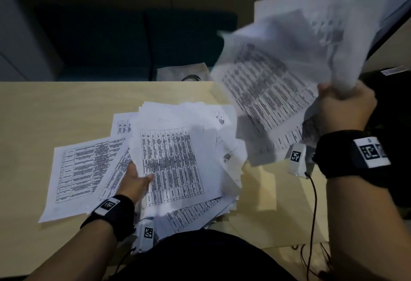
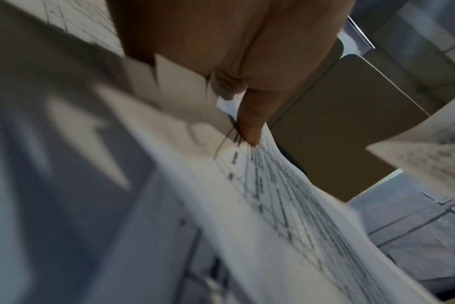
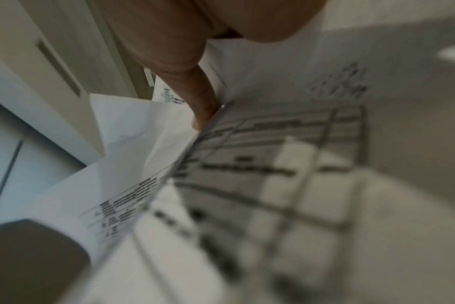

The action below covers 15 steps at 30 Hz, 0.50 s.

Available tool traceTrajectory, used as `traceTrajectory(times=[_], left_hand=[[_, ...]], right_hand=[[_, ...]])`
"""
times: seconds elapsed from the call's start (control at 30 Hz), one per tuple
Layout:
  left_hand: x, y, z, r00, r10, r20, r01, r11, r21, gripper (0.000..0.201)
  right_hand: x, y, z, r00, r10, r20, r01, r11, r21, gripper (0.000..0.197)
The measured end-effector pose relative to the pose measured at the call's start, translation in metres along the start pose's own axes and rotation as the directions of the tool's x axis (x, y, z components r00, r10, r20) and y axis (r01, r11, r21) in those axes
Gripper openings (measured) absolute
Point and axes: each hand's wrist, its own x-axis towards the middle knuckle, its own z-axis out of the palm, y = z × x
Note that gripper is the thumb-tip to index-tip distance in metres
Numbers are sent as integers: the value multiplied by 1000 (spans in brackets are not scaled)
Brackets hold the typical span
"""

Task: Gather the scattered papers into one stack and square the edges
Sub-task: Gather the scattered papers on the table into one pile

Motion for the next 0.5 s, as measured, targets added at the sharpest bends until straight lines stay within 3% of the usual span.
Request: traceTrajectory(times=[0.1, 0.2, 0.3, 0.37, 0.5], left_hand=[[-1, 2, 1, 1000, 7, -3, -7, 1000, -12, 86], [0, 2, 3, 999, 34, -20, -35, 998, -45, 74], [-5, 5, 1, 999, 50, -16, -50, 999, -2, 74], [-7, 9, -3, 999, 28, 25, -26, 995, -99, 83], [2, 8, -7, 996, 82, 25, -81, 996, -32, 102]], right_hand=[[-10, -9, 11, 997, 61, 57, -69, 986, 152, 34], [-52, 3, 37, 959, 149, 243, -192, 968, 164, 33], [-106, 27, 64, 829, 298, 472, -371, 926, 67, 27], [-136, 46, 79, 721, 395, 570, -450, 892, -49, 24], [-168, 79, 95, 557, 454, 695, -387, 883, -267, 25]])
